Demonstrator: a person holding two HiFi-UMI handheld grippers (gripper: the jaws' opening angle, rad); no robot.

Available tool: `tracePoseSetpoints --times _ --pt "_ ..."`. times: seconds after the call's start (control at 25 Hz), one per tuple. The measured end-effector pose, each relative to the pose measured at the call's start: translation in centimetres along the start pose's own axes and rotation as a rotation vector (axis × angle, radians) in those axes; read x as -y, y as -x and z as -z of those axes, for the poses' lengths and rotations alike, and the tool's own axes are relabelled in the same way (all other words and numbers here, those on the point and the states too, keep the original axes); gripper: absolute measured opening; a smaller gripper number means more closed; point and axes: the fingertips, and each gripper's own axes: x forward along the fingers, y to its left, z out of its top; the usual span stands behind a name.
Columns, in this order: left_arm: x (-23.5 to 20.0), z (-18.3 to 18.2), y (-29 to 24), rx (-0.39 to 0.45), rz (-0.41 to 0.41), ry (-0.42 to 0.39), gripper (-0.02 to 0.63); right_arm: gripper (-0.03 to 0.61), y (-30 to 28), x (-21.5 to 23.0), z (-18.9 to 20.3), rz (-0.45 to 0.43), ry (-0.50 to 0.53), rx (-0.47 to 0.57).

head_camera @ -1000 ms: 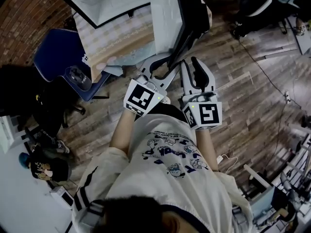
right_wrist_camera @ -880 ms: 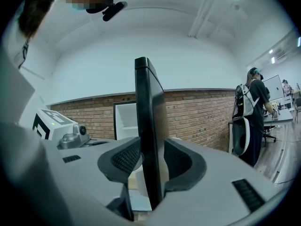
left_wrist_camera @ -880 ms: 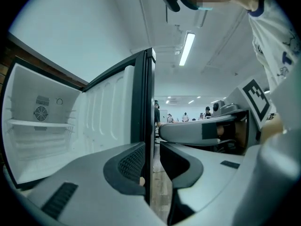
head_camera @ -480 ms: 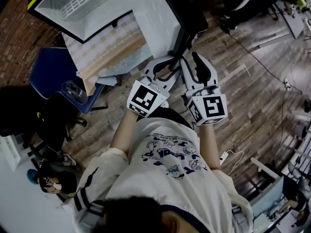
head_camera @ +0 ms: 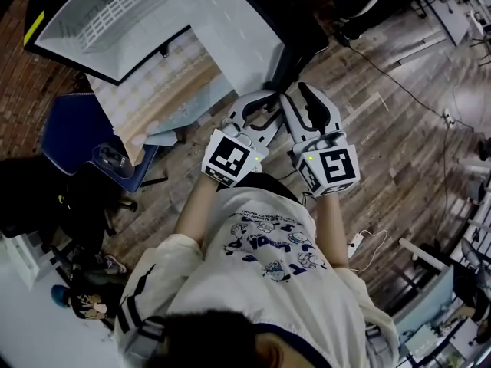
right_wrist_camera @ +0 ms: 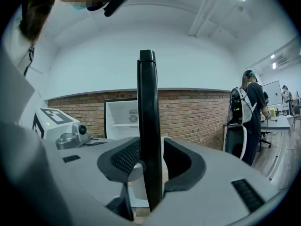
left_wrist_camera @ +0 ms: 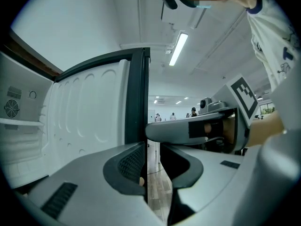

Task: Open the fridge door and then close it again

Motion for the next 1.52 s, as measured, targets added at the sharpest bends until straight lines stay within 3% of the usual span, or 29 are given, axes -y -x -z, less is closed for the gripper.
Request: tracePoseSetpoints --times 0.76,1.12,1.52 --pt "0.2 0.6 -3.8 -0.021 0.065 0.031 0.109 0.120 -1.2 7.4 -0.3 0.030 -0.014 0.006" --pt "-1.2 1.4 -2.7 -0.042 0.024 0.046 0.109 0.115 -1.7 10.0 -0.6 0.062 -0.001 0.007" --pt "-2.4 2.0 -0.6 -0.059 -0.046 0.060 0.110 0.112 -1.8 9.9 -0.6 0.054 -0.001 0.003"
